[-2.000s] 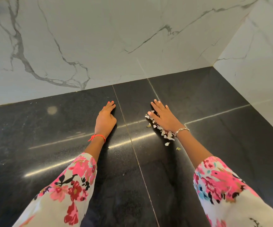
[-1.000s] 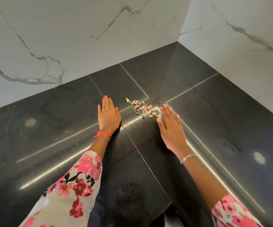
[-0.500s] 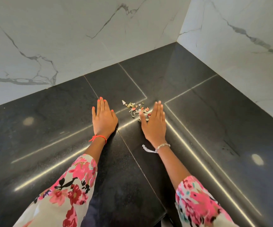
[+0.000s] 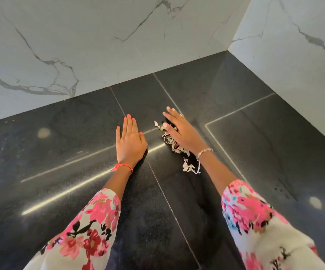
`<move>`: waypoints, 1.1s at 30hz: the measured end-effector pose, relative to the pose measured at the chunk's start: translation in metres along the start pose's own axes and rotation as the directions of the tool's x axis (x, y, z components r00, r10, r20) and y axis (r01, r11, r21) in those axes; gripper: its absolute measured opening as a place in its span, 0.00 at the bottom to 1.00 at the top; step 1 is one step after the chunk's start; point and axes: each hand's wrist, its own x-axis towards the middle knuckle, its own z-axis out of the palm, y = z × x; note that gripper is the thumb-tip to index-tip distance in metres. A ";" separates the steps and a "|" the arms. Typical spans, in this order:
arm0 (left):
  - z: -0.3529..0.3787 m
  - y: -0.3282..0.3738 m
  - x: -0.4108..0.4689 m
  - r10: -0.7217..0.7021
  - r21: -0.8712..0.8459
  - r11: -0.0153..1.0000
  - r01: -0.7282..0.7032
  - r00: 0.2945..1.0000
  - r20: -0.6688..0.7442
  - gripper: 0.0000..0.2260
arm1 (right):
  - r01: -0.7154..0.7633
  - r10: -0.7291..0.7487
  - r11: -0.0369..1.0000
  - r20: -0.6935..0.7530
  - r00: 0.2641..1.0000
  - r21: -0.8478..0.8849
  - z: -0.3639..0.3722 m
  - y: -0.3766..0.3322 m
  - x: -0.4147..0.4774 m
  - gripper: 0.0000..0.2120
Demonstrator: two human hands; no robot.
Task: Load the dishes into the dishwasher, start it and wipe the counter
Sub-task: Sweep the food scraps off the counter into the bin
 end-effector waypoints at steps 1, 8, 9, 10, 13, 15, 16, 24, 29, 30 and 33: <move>0.000 0.000 0.000 0.000 -0.005 1.000 0.000 1.000 -0.001 0.25 | 0.043 -0.040 0.998 0.060 0.997 -0.041 -0.001 0.000 0.011 0.24; 0.000 -0.001 0.000 -0.004 -0.003 1.000 0.004 1.000 0.003 0.25 | 0.287 -0.248 0.951 0.274 0.929 -0.113 0.013 0.007 0.011 0.21; 0.000 0.000 0.001 -0.004 -0.004 1.000 0.004 1.000 0.005 0.25 | 0.295 -0.264 0.953 0.291 0.920 -0.070 0.009 0.007 -0.001 0.20; 0.000 0.000 0.001 -0.005 -0.007 1.000 0.005 1.000 0.006 0.25 | 0.290 -0.269 0.957 0.304 0.914 -0.024 0.005 0.008 -0.012 0.20; -0.001 0.000 0.001 -0.002 -0.023 1.000 0.002 1.000 0.008 0.25 | 0.147 -0.193 0.977 0.341 0.920 0.156 -0.006 0.008 -0.049 0.17; -0.003 0.000 0.001 -0.003 -0.043 0.999 0.004 1.000 0.015 0.25 | -0.035 -0.062 0.954 0.311 0.948 0.299 -0.018 0.005 -0.067 0.16; -0.004 0.000 0.000 0.002 -0.058 0.998 -0.001 1.000 0.014 0.25 | -0.093 0.005 0.941 0.260 0.966 0.325 -0.024 0.003 -0.075 0.16; -0.016 0.001 -0.004 -0.052 -0.398 0.914 0.084 0.995 0.090 0.22 | -0.145 0.171 0.969 0.118 0.978 -0.201 -0.001 -0.029 -0.124 0.25; -0.026 0.036 -0.037 -0.227 -0.857 0.454 0.244 0.962 0.154 0.14 | -0.118 0.106 0.965 -0.062 0.992 -0.235 0.005 -0.035 -0.130 0.26; -0.026 0.044 -0.046 -0.241 -0.898 0.356 0.258 0.954 0.178 0.12 | -0.115 0.102 0.965 -0.065 0.993 -0.238 0.002 -0.036 -0.130 0.23; -0.029 0.064 -0.065 -0.268 -0.944 0.084 0.318 0.920 0.286 0.11 | -0.102 0.081 0.989 -0.174 0.981 -0.112 -0.004 -0.035 -0.127 0.13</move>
